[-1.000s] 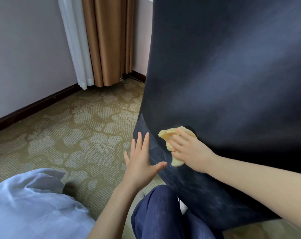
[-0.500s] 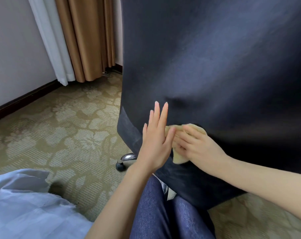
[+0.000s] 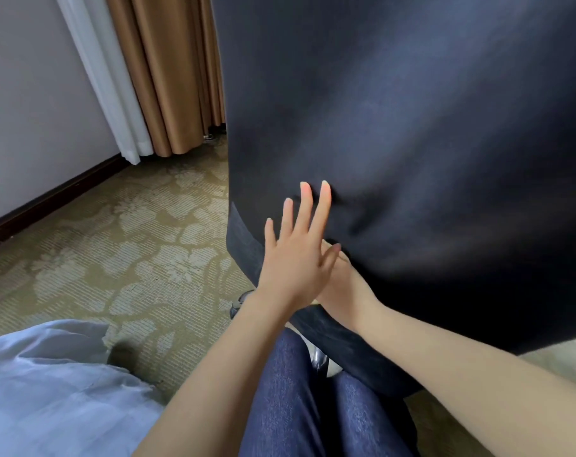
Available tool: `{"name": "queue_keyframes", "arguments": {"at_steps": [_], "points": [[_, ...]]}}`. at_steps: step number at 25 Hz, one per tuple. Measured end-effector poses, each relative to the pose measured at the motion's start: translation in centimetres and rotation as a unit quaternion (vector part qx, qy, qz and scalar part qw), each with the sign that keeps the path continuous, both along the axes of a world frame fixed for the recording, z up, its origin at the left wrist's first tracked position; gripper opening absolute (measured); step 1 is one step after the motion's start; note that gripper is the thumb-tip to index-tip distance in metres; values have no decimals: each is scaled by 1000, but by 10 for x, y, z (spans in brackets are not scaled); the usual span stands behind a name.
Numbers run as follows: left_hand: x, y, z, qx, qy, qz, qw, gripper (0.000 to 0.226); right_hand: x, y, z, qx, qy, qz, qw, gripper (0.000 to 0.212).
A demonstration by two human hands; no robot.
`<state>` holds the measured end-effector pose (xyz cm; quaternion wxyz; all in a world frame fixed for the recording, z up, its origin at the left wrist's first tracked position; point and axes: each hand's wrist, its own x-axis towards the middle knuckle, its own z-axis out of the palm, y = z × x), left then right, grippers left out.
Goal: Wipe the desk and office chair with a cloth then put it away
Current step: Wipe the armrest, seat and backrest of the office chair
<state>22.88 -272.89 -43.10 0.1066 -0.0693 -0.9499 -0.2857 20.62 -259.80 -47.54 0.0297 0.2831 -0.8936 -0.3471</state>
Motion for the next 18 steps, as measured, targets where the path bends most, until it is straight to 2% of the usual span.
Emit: {"name": "queue_keyframes", "arguments": {"at_steps": [1, 2, 4, 7, 8, 13, 15, 17, 18], "points": [[0, 0, 2, -25, -9, 4, 1000, 83, 6, 6, -14, 20, 45, 85, 995, 45], [1, -1, 5, -38, -14, 3, 999, 86, 21, 22, -12, 96, 43, 165, 981, 49], [-1, -5, 10, -53, -22, 0, 998, 90, 38, 62, -18, 165, 19, 214, 963, 51], [1, -8, 14, -56, -37, -9, 998, 93, 66, 111, -26, 202, -59, 207, 955, 50], [2, -9, 14, -56, -36, -12, 998, 94, 72, 123, -25, 229, -64, 207, 949, 52], [8, -1, 14, -35, -26, -16, 999, 94, 75, 133, -16, 239, -63, 196, 949, 49], [9, 4, 14, 3, -35, -31, 999, 94, 62, 108, -7, 159, -69, 188, 967, 43], [6, 1, 15, 19, -46, -51, 997, 94, 47, 75, 7, -23, -39, 157, 987, 38], [5, -3, 15, 9, -51, -60, 997, 94, 37, 57, 15, -75, -7, 154, 985, 37]]}}
